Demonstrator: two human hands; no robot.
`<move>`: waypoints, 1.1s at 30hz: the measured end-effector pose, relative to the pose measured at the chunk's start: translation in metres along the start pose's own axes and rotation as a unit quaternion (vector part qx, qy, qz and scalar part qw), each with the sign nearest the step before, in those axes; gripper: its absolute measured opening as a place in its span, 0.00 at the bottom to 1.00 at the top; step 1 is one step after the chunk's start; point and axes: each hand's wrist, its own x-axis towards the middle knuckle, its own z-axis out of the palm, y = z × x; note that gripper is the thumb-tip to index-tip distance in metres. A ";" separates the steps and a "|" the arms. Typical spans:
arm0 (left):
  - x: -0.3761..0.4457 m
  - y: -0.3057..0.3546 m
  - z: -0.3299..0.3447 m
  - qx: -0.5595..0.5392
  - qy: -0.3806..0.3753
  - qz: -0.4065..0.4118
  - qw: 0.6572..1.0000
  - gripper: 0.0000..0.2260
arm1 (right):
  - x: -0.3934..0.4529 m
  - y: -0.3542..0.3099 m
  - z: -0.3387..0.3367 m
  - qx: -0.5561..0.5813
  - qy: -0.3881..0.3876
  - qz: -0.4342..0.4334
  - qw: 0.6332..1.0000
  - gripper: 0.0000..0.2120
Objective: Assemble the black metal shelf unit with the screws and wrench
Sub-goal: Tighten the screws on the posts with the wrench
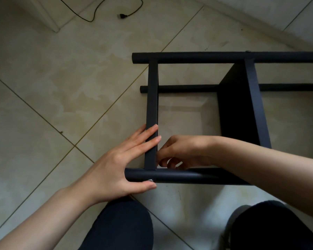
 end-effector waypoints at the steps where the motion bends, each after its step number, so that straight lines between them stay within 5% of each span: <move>1: -0.002 0.000 0.002 -0.021 0.007 -0.011 1.000 0.40 | -0.004 0.000 -0.001 -0.004 0.010 -0.006 1.000 0.12; 5: -0.015 0.002 0.014 -0.141 0.071 -0.076 0.985 0.42 | -0.024 0.005 -0.010 -0.029 0.057 -0.032 0.997 0.10; 9: -0.029 0.006 0.027 -0.290 0.108 -0.178 0.934 0.43 | -0.051 0.012 -0.010 -0.076 0.088 -0.062 0.991 0.09; 13: -0.030 0.014 0.033 -0.367 0.161 -0.234 0.886 0.36 | -0.080 0.021 -0.003 -0.245 0.179 -0.121 0.945 0.08; 18: -0.026 0.027 0.047 -0.559 0.221 -0.310 0.736 0.27 | -0.108 0.038 0.013 -0.367 0.270 -0.125 0.881 0.12; 22: -0.023 0.044 0.048 -0.604 0.257 -0.322 0.682 0.19 | -0.122 0.051 0.018 -0.420 0.328 -0.100 0.840 0.12; 28: -0.015 0.068 0.038 -0.648 0.270 -0.319 0.637 0.19 | -0.133 0.059 0.014 -0.423 0.316 -0.116 0.841 0.18; 33: -0.014 0.085 0.030 -0.644 0.266 -0.325 0.639 0.20 | -0.144 0.059 0.010 -0.414 0.308 -0.135 0.846 0.19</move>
